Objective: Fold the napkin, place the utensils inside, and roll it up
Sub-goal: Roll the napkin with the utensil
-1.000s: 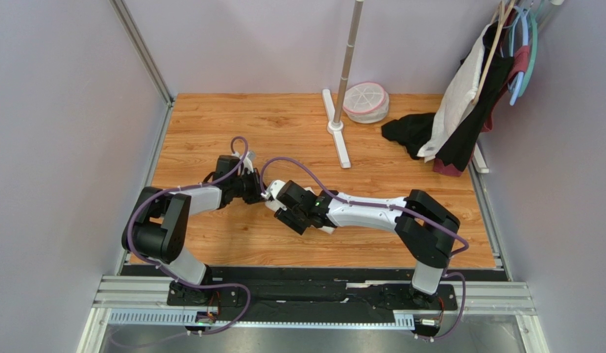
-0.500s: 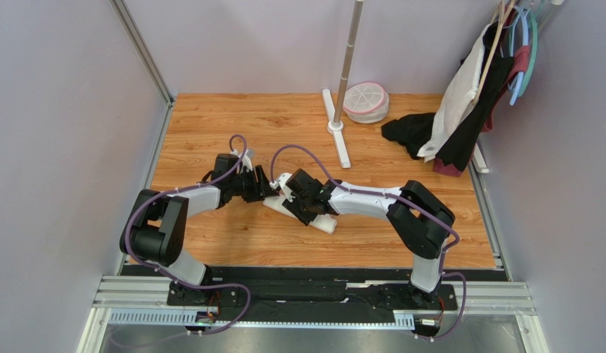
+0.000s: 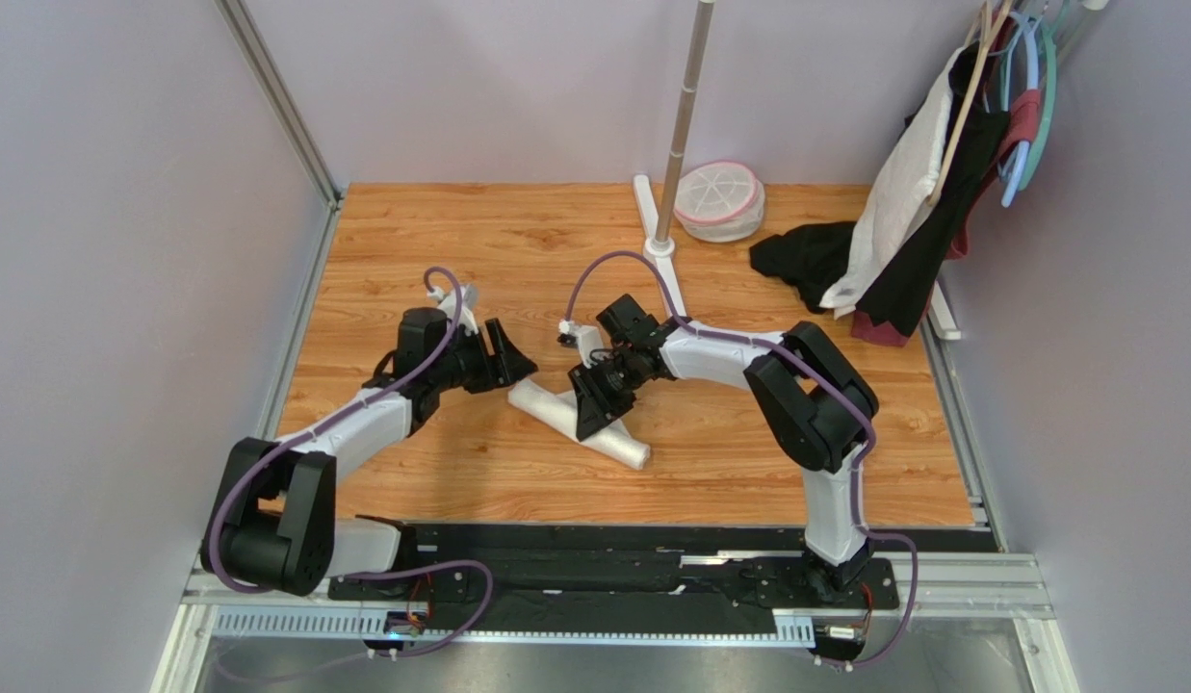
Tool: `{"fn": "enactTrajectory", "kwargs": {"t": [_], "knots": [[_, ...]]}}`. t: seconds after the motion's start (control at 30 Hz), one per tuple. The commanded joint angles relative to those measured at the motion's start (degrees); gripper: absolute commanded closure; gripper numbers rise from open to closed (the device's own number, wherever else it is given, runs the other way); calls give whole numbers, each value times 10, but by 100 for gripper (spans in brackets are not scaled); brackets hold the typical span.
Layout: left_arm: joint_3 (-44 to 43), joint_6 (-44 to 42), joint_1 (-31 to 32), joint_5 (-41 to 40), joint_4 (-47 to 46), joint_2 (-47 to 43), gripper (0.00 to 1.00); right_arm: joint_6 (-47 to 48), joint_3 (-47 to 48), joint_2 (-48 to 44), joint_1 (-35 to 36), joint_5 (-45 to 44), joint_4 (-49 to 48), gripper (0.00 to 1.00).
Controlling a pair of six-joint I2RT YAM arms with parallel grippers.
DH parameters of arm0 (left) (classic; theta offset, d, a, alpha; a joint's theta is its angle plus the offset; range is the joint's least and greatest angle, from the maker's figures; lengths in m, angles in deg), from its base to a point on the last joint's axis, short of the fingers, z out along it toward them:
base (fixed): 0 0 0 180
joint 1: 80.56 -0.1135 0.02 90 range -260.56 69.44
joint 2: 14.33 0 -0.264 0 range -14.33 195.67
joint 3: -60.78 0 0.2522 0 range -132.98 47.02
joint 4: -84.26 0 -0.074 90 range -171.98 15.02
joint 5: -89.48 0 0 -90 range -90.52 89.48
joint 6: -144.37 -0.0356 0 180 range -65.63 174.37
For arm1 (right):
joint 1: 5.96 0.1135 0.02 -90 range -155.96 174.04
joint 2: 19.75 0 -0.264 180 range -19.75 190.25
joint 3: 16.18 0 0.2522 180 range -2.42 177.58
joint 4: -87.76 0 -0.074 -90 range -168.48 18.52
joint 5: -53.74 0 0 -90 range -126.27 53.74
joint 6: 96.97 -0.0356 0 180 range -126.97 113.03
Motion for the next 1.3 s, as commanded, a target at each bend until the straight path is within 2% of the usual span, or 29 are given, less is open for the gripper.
{"fn": "enactTrajectory", "kwargs": {"t": [0.0,0.23,0.3,0.33,0.4,0.43,0.47,0.5,0.53,0.57,0.63,0.8,0.83,1.0,1.17,1.27], "knots": [[30,-18,-2,-5,-14,-5,32,-18,9,51,-7,99,28,69],[47,-14,-2,-3,-45,11,32,-24,18,82,-19,140,25,68],[46,-14,-2,12,-55,27,37,-29,16,83,-19,138,24,68],[47,-13,-2,24,-59,31,45,-30,16,82,-20,140,23,67],[47,-10,-2,30,-62,46,57,-36,15,79,-24,141,18,58],[47,-9,-2,35,-62,49,69,-38,14,73,-25,143,16,54],[47,-11,-2,37,-62,56,75,-39,15,67,-26,140,15,47],[47,-11,-2,37,-61,59,80,-40,16,62,-29,135,16,45],[45,-11,-1,37,-59,62,90,-41,18,46,-30,132,21,43],[44,-12,-2,37,-56,68,94,-40,21,38,-32,124,26,37],[38,-14,-2,37,-49,74,100,-39,27,17,-36,103,46,35],[19,-19,-2,24,-24,92,100,-34,29,-77,-31,-31,61,32],[10,-19,-2,22,-19,100,100,-32,26,-94,-26,-80,57,32],[-18,-20,-2,21,4,128,100,14,-27,-179,61,-232,14,32],[-33,-22,-2,19,21,147,100,60,-56,-187,156,-353,-37,32],[-38,-24,-2,20,26,153,100,82,-57,-166,186,-411,-52,33]]}}
